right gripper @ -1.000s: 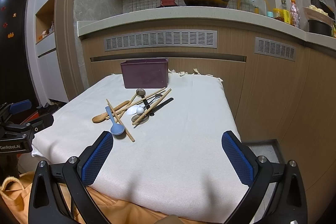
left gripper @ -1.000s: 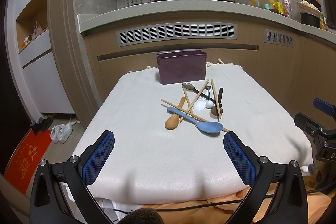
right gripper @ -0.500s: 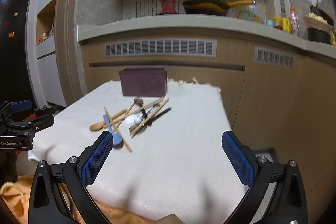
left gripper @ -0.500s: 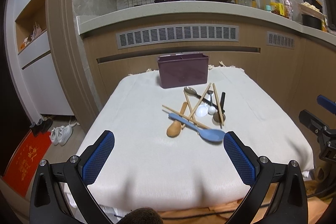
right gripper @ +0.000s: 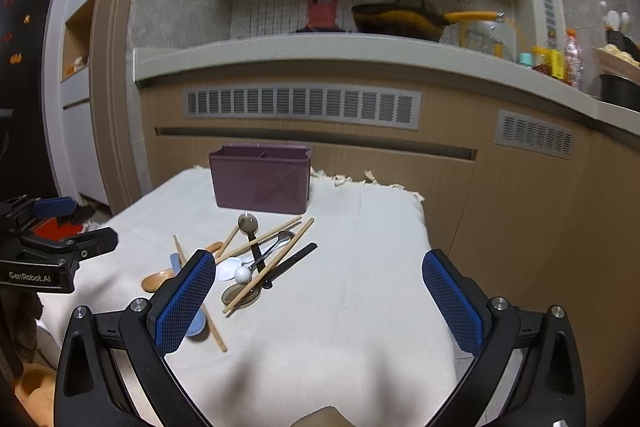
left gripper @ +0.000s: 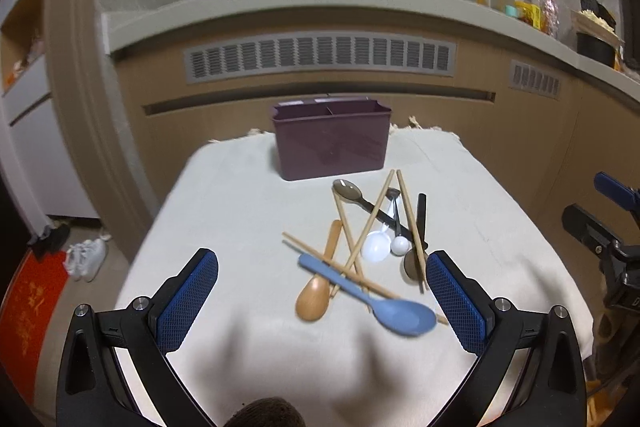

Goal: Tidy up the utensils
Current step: 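Move both tools toward the utensil pile and open the grippers, then grasp a wooden chopstick with the left gripper while the right gripper grasps a metal spoon, then lift both held utensils over the purple caddy and release them inside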

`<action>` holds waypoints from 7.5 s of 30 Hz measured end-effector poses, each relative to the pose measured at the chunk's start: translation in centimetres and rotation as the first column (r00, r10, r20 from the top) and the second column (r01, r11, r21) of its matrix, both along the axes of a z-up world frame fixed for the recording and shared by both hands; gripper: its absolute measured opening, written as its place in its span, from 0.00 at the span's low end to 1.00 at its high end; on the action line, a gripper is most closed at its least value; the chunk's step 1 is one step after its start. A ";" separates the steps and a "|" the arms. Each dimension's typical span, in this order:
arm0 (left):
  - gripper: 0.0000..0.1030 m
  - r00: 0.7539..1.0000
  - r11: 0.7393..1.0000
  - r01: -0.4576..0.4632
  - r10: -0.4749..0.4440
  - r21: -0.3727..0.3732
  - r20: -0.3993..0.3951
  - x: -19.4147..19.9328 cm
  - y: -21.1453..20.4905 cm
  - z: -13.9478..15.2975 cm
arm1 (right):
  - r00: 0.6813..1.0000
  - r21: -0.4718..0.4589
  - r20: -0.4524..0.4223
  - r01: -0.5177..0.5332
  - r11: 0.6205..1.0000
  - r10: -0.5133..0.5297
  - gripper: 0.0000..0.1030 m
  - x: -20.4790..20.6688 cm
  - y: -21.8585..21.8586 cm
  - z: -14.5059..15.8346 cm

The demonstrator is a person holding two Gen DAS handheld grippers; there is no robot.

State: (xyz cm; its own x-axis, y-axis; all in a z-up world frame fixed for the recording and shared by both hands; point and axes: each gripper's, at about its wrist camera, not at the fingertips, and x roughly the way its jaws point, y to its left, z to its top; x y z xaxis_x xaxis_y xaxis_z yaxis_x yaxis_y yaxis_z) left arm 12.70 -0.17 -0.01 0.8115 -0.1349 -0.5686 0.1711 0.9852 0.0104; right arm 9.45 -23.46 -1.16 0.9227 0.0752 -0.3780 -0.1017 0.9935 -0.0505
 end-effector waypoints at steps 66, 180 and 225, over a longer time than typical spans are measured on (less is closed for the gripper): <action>0.70 0.943 0.963 0.223 -0.253 -0.153 -0.218 13.8 0.1 -4.9 | 0.847 0.086 -0.523 -0.061 0.994 0.097 0.07 21.0 2.2 -6.5; 0.07 0.983 0.955 0.160 -0.133 -0.249 0.124 6.4 6.1 4.3 | 0.896 0.108 -0.261 -0.343 0.933 0.360 0.29 16.8 6.2 2.5; 0.38 0.995 0.969 0.101 -0.101 -0.228 0.011 29.9 2.2 0.5 | 0.958 0.089 -0.144 -0.239 0.967 0.250 0.53 33.8 6.6 0.7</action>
